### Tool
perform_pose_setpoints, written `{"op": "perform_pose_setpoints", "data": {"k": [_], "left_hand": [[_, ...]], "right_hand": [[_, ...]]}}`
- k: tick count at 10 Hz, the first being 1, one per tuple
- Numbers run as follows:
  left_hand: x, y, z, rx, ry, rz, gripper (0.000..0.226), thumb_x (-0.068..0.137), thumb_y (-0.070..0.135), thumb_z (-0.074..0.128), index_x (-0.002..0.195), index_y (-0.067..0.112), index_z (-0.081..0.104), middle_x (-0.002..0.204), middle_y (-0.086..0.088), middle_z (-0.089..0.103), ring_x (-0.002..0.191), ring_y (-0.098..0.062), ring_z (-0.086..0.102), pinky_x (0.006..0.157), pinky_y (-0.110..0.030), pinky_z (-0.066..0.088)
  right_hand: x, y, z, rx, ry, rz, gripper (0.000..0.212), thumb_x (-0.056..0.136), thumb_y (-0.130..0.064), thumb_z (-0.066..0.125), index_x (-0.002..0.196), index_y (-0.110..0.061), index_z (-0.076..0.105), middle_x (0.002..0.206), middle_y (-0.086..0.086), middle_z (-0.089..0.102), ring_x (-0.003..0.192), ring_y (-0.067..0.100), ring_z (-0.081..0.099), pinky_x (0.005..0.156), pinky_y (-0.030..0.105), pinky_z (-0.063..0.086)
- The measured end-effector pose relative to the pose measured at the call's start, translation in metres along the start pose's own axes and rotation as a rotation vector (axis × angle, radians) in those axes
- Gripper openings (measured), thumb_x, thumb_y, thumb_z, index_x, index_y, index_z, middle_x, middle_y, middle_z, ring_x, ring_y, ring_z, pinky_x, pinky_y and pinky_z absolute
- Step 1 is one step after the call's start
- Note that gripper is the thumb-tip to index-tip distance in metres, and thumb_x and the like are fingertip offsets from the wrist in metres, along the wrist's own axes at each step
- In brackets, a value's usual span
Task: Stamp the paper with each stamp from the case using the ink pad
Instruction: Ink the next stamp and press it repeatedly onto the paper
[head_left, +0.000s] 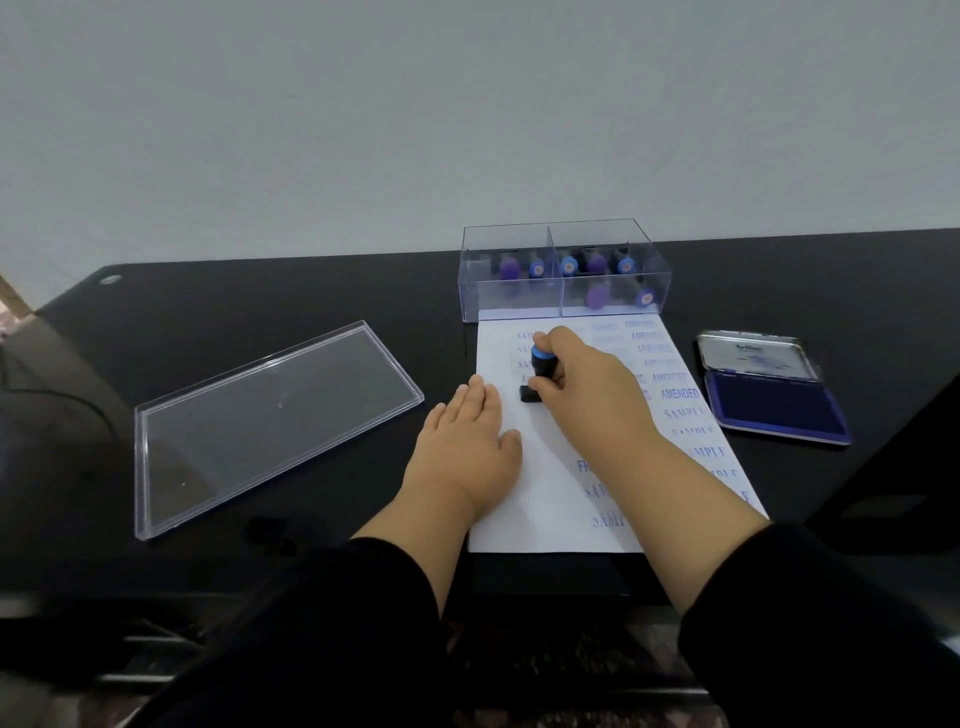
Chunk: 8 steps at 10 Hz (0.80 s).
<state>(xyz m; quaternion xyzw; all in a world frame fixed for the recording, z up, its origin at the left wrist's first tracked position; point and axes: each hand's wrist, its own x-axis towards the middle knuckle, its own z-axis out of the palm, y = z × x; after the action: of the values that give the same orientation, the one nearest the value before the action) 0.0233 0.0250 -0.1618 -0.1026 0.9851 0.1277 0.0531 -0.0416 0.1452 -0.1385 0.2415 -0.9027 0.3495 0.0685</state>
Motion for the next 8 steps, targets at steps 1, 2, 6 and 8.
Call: {"op": "perform_pose_setpoints", "data": {"k": [1, 2, 6, 8], "left_hand": [[-0.0004, -0.0001, -0.0002, 0.009, -0.007, 0.000, 0.058, 0.102, 0.033, 0.019, 0.152, 0.014, -0.004, 0.159, -0.002, -0.012, 0.146, -0.014, -0.010, 0.116, -0.030, -0.006], [0.0000, -0.0001, -0.0004, 0.016, -0.009, 0.000, 0.058, 0.103, 0.034, 0.019, 0.152, 0.013, -0.005, 0.159, -0.002, -0.012, 0.146, -0.014, -0.010, 0.117, -0.030, -0.005], [-0.0005, -0.0002, -0.0007, 0.010, -0.017, -0.001, 0.058, 0.103, 0.034, 0.019, 0.152, 0.014, -0.005, 0.159, -0.002, -0.012, 0.146, -0.014, -0.010, 0.116, -0.030, -0.006], [0.0001, -0.0001, -0.0009, 0.015, -0.018, -0.001, 0.058, 0.103, 0.034, 0.019, 0.152, 0.014, -0.005, 0.159, -0.001, -0.012, 0.146, -0.014, -0.010, 0.117, -0.030, -0.006]], "right_hand": [[-0.0007, -0.0001, 0.0016, -0.006, 0.006, -0.008, 0.028, 0.092, -0.013, 0.056, 0.119, -0.019, 0.053, 0.084, -0.012, 0.049, 0.081, 0.012, 0.052, 0.075, 0.028, 0.043], [-0.0006, -0.0003, 0.0022, -0.016, 0.012, -0.010, 0.029, 0.092, -0.014, 0.056, 0.120, -0.019, 0.052, 0.083, -0.014, 0.046, 0.079, 0.009, 0.048, 0.071, 0.025, 0.040], [-0.0016, -0.0004, 0.0015, -0.003, 0.013, -0.002, 0.029, 0.093, -0.014, 0.055, 0.121, -0.020, 0.053, 0.084, -0.013, 0.051, 0.074, 0.005, 0.046, 0.071, 0.024, 0.040], [-0.0033, 0.0005, 0.0031, -0.002, 0.029, -0.004, 0.029, 0.093, -0.014, 0.056, 0.121, -0.021, 0.053, 0.087, -0.012, 0.054, 0.071, 0.002, 0.048, 0.071, 0.024, 0.040]]}}
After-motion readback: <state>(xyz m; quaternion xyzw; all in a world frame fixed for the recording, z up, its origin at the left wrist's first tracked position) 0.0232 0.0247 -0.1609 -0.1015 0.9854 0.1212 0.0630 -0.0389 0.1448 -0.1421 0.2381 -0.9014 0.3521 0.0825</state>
